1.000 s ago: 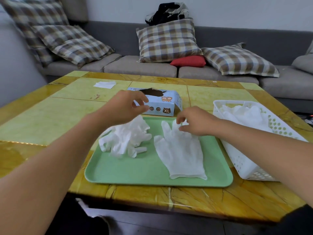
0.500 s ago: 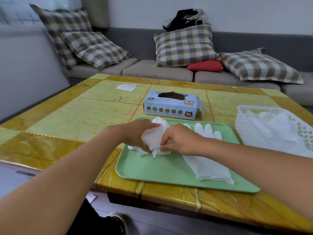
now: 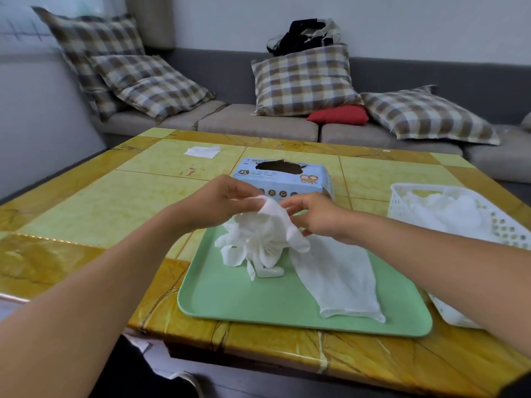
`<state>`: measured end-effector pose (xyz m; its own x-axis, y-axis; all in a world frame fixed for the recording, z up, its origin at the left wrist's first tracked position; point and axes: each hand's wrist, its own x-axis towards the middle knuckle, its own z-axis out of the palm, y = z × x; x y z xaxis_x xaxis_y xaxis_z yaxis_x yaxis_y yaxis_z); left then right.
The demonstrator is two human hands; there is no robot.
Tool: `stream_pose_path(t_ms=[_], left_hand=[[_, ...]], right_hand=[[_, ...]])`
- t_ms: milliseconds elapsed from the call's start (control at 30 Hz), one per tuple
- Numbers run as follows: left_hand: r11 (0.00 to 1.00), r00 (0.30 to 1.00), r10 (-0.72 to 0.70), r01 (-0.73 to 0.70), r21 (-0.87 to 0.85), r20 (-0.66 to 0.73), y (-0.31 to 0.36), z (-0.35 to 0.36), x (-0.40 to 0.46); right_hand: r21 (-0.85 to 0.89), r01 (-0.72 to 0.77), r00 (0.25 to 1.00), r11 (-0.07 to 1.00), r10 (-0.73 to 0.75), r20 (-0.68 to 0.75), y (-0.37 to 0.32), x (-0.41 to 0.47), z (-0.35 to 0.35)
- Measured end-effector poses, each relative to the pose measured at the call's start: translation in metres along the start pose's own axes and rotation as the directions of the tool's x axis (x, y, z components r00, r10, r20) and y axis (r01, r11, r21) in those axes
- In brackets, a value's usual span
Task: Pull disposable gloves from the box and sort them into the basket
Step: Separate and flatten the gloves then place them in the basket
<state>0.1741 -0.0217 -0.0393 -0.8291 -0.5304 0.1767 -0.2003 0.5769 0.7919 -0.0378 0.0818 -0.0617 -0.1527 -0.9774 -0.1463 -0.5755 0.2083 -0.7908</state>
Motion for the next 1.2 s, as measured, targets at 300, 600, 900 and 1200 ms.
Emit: stream_pose_path(t_ms=[300,600,900,1200], left_hand=[[0.924,0.980,-0.179,0.134,-0.359,-0.092,0.028,0.025,0.023],[0.617,0.902,-0.378,0.076,0.783,0.210,-0.010,0.034,0.030],[0.967,0.999,0.024,-0.011,0.254,-0.049,0.064,0.046,0.012],[0.938,0.918,-0.084,-0.058,-0.342,-0.387,0.106,0.094,0.029]], right_hand=[[0.805,-0.004,0.999,0.593,0.038,-0.023,-0.022,-0.034,-0.060],[0.774,-0.173,0.967,0.609,0.255,0.015,0.000,-0.083,-0.106],[0.749,-0.199,0.979,0.632,0.160,0.125,-0.023,-0.094,-0.098],[0.500,-0.043,0.999,0.865,0.031,0.031,-0.020,-0.102,-0.096]])
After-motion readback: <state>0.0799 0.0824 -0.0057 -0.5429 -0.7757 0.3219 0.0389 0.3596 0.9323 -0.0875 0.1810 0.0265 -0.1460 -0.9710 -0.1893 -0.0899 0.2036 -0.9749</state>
